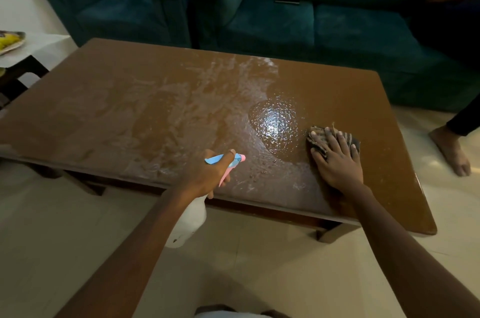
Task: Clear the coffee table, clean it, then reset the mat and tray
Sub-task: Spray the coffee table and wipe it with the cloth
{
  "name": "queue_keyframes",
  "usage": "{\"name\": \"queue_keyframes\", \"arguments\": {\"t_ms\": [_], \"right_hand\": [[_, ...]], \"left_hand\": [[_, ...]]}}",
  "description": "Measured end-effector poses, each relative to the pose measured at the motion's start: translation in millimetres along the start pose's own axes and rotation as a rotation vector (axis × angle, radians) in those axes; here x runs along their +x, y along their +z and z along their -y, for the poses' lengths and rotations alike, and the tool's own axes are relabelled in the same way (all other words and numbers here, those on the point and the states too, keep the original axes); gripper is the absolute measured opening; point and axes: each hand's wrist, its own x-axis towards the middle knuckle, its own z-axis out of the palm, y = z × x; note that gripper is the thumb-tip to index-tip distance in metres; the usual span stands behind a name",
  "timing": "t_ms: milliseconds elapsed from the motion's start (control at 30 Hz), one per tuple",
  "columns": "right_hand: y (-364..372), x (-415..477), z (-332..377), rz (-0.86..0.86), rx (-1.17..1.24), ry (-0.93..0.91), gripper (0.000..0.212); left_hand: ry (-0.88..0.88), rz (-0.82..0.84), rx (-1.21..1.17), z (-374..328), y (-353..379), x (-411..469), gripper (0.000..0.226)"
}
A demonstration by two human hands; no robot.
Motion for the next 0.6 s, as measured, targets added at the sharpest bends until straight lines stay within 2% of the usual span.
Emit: {"name": "queue_keyframes", "arguments": {"t_ms": [200, 333, 500, 600], "right_hand": [[-1.1, 1.1, 7.1, 0.009, 0.039, 0.049, 0.052], [1.5, 14.4, 43.6, 0.039, 0.042, 0.1, 0.055], [21.6, 3.9, 129.6, 0.071, -0.005, -0.21, 0.056], [35.2, -39.1, 136.3, 0.015, -0.033, -0.362, 0.061]], "left_hand": [[-0.003, 0.015, -0.047, 11.6, 0.5, 3.7, 0.051], [0.002, -0.042, -0.093, 11.6, -6.9, 3.8, 0.054], [0.031, -0.143, -0.15, 12.1, -16.4, 2.7, 0.053], [0.033, -0.156, -0.184, 14.7, -19.2, 5.5, 0.058]]}}
